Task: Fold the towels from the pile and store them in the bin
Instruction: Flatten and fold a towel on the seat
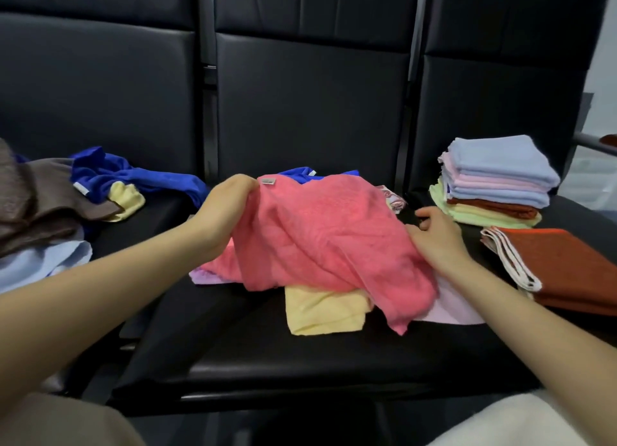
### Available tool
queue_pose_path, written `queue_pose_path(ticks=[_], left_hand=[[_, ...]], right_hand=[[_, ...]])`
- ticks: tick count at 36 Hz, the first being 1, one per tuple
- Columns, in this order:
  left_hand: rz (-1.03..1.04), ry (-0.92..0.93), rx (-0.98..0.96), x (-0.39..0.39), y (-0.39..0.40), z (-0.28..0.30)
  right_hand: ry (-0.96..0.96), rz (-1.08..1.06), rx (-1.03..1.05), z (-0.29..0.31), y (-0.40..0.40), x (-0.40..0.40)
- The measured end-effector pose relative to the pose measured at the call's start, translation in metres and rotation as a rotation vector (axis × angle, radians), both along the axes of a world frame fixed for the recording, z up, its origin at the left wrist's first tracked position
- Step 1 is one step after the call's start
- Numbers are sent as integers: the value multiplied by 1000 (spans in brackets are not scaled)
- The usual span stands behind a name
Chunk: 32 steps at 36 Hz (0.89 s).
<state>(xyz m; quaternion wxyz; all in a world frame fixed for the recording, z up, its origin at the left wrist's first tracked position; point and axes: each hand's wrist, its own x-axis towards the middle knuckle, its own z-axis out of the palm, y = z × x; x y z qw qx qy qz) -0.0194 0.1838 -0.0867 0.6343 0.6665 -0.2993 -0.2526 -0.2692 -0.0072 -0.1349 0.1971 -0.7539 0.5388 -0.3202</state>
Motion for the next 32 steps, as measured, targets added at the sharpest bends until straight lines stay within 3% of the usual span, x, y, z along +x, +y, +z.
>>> queue_pose_path(ticks=[5,8,10,13,16,18,23,25,26,29,32], left_hand=[[-75,-96,0,12,-8,-7],[-80,-115,18,17,-15,-11],[-72,-118,19,19,-21,-13],[-46,-107,0,22,-27,-15],[-19,-99,-9,29,-33,-16],[15,-76,-9,34,-33,-16],[74,100,-22,45,-36,-15],[57,81,-4,49,-36,-15],[31,-8,12,51,-35,-15],[-78,-563,133,52,-24,-14],[-167,-771,219,56,-16,-17]], right_hand=[[-103,259,-437,21,32,24],[-76,488,-332,30,63,37],[111,541,-194,32,82,47],[506,543,-211,28,93,58],[605,578,-253,23,92,62],[544,640,-185,23,88,61],[184,702,182,33,72,47],[56,693,332,38,61,38],[-13,690,408,40,56,33],[-199,658,623,47,46,21],[-216,636,691,52,35,7]])
